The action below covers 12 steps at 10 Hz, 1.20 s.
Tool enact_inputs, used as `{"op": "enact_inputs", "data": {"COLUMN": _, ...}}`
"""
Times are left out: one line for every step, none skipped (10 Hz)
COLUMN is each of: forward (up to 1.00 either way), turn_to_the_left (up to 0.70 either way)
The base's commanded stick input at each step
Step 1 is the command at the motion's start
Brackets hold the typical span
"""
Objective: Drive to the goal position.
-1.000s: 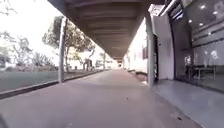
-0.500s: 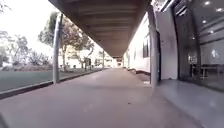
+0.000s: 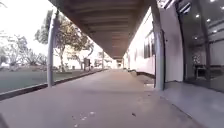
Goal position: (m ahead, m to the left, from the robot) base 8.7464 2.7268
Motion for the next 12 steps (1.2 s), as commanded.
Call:
{"op": "enact_inputs", "data": {"forward": 0.70, "turn_to_the_left": 0.00}}
{"op": "enact_inputs", "data": {"forward": 0.70, "turn_to_the_left": 0.00}}
{"op": "enact_inputs", "data": {"forward": 0.70, "turn_to_the_left": 0.00}}
{"op": "enact_inputs", "data": {"forward": 0.70, "turn_to_the_left": 0.00}}
{"op": "enact_inputs", "data": {"forward": 0.70, "turn_to_the_left": 0.00}}
{"op": "enact_inputs", "data": {"forward": 0.70, "turn_to_the_left": 0.00}}
{"op": "enact_inputs", "data": {"forward": 0.70, "turn_to_the_left": 0.00}}
{"op": "enact_inputs", "data": {"forward": 0.70, "turn_to_the_left": 0.00}}
{"op": "enact_inputs", "data": {"forward": 0.70, "turn_to_the_left": 0.00}}
{"op": "enact_inputs", "data": {"forward": 0.70, "turn_to_the_left": 0.00}}
{"op": "enact_inputs", "data": {"forward": 0.70, "turn_to_the_left": 0.00}}
{"op": "enact_inputs", "data": {"forward": 0.70, "turn_to_the_left": 0.00}}
